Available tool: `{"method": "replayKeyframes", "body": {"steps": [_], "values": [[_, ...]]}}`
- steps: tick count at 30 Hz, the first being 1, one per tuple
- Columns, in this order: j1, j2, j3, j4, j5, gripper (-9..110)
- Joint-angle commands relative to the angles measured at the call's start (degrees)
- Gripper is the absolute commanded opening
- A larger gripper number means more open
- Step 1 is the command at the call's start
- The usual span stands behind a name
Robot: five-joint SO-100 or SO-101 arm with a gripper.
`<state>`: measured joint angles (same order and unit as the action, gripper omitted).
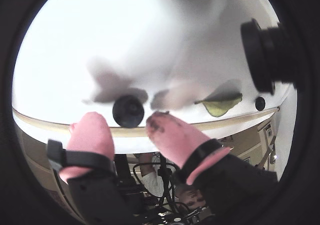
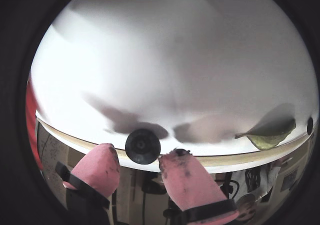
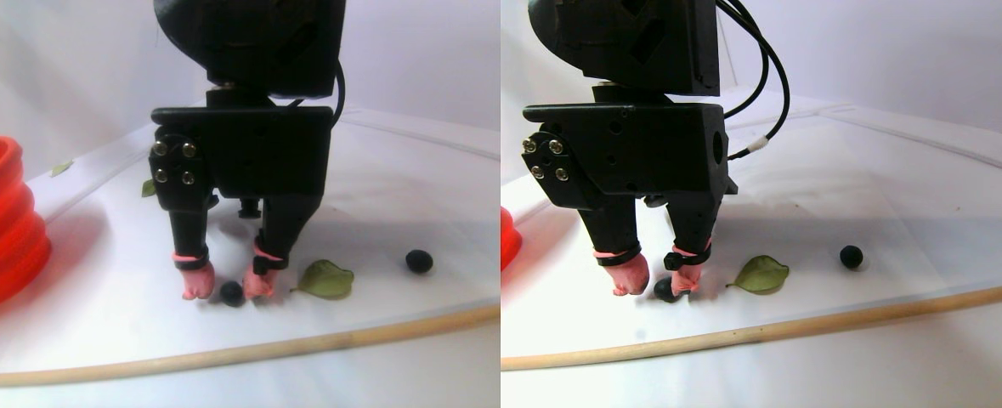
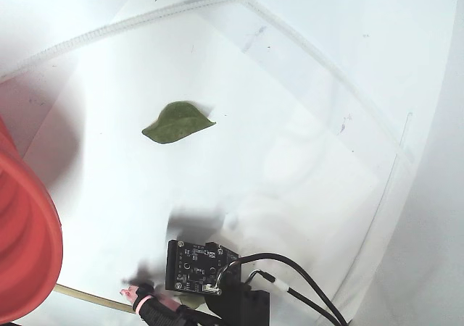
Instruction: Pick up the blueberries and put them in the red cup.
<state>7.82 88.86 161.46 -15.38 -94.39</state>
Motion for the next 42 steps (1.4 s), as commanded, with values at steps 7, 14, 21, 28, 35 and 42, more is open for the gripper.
{"method": "replayKeyframes", "body": {"steps": [7,14,21,28,35,42], "values": [[-0.53,-1.67,0.88,-3.34,-0.7,16],[-0.62,-2.81,1.49,-5.71,-0.7,16],[-0.18,-4.92,1.67,-8.35,-1.41,15],[-0.53,-4.22,2.64,-8.61,-1.41,14],[-0.79,-2.9,4.13,-8.53,-1.85,13],[-1.49,-0.09,4.57,-5.89,-1.23,11]]}}
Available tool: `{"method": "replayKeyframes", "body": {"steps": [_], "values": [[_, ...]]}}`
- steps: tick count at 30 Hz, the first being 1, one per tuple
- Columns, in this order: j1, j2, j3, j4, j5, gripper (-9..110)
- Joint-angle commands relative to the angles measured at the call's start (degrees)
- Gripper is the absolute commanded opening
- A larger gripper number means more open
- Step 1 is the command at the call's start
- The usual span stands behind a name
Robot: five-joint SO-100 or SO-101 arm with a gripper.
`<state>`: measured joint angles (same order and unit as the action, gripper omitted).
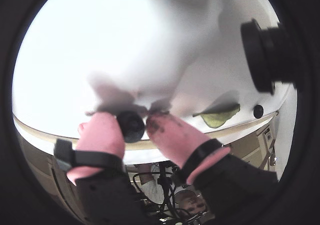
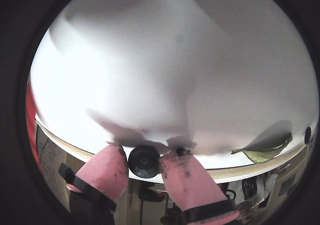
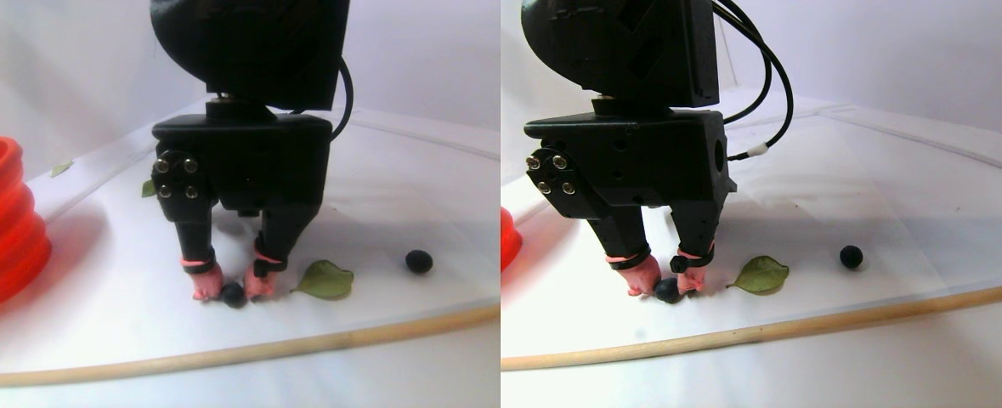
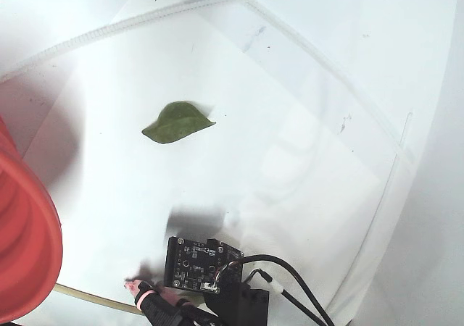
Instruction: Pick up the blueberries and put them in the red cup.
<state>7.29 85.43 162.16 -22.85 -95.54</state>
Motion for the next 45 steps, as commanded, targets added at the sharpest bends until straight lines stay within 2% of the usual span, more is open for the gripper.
{"method": "replayKeyframes", "body": {"steps": [1,16,26,45], "values": [[-1.05,4.13,4.04,2.29,0.09,11],[-2.37,13.8,4.57,11.51,1.85,10],[-6.15,27.77,3.69,26.28,6.94,10],[-12.13,29.36,-6.77,41.57,18.28,9]]}}
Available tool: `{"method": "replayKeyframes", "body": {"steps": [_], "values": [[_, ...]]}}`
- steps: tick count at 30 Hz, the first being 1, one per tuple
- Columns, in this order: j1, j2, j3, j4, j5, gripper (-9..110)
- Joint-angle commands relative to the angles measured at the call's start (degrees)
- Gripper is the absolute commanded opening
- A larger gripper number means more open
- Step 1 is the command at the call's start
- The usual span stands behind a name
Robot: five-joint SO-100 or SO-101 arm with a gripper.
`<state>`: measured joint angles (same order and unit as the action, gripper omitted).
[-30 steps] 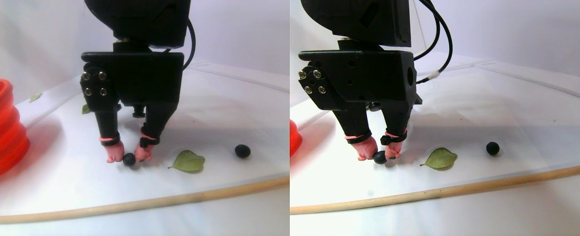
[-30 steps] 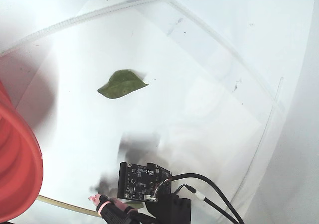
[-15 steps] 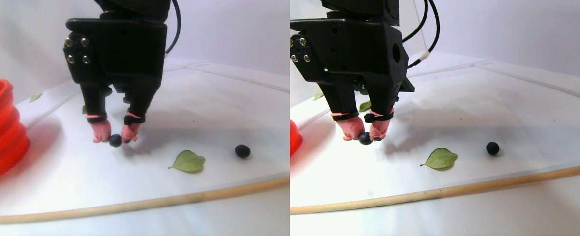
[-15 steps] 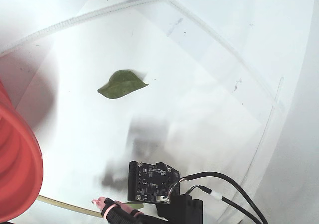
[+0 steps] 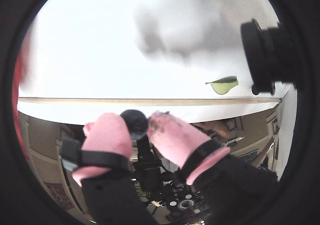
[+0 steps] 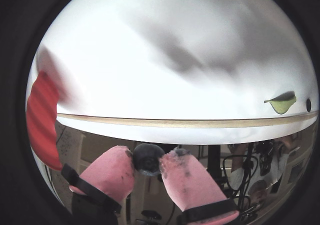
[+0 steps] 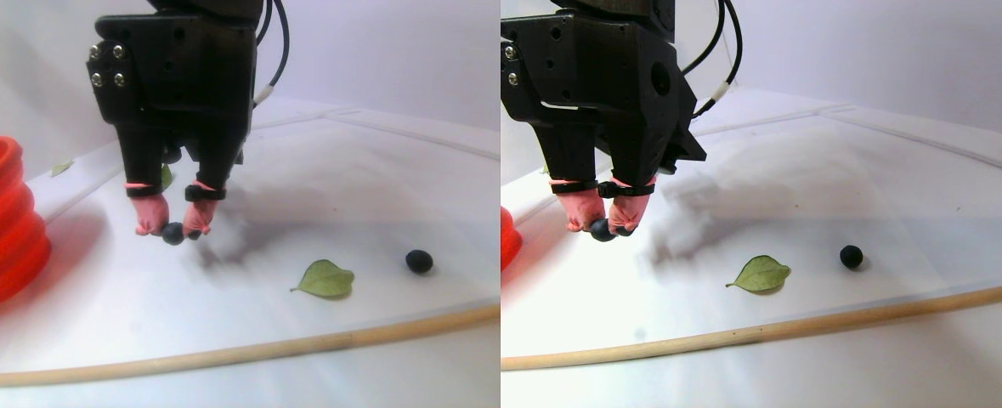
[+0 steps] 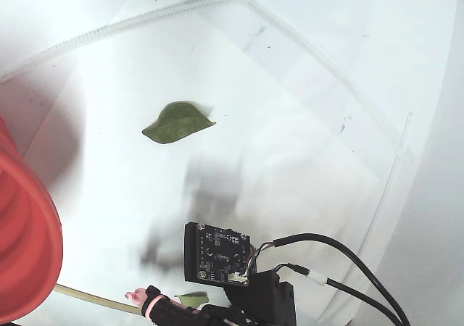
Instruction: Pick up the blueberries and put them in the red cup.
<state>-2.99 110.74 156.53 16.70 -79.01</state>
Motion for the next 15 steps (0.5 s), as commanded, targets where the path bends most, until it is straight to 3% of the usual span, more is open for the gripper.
{"method": "replayKeyframes", "body": {"steps": [1,15], "values": [[-2.29,4.39,-1.67,2.9,2.46,9],[-9.05,8.17,-8.17,11.95,11.78,9]]}}
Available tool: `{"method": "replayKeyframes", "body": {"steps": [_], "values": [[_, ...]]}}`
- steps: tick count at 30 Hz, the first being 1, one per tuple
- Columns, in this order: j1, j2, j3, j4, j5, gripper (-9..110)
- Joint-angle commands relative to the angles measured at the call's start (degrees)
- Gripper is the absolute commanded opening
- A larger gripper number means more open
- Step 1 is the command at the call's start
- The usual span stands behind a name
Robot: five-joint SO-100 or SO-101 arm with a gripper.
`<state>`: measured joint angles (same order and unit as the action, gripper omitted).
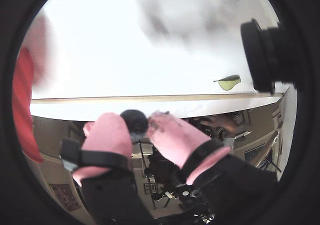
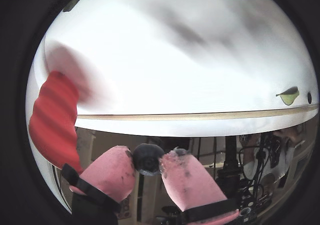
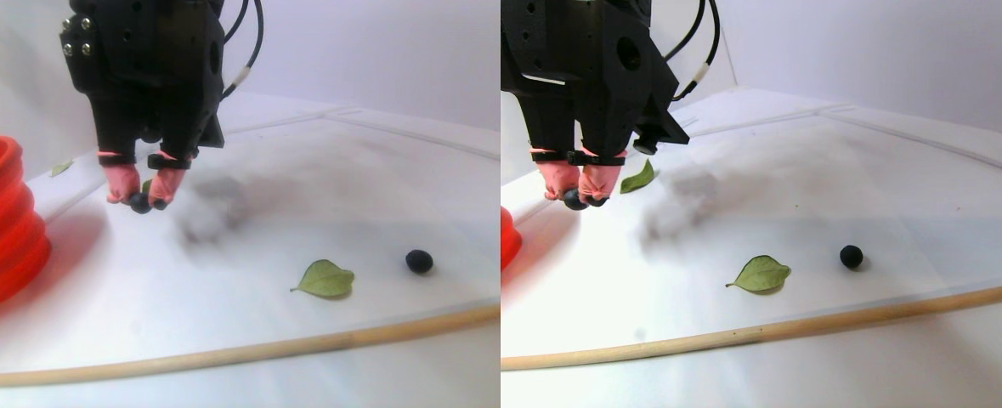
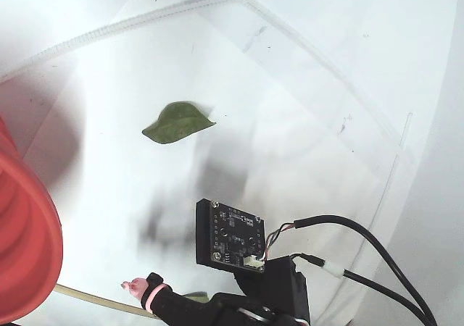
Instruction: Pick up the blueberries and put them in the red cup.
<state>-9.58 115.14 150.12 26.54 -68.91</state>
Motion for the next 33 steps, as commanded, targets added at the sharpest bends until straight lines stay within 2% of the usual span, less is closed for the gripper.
{"method": "replayKeyframes", "body": {"steps": [1,23,33], "values": [[-2.99,3.96,-2.29,2.72,2.37,9],[-13.89,8.7,-13.36,16.61,14.85,9],[-19.25,5.36,-17.67,17.05,19.95,9]]}}
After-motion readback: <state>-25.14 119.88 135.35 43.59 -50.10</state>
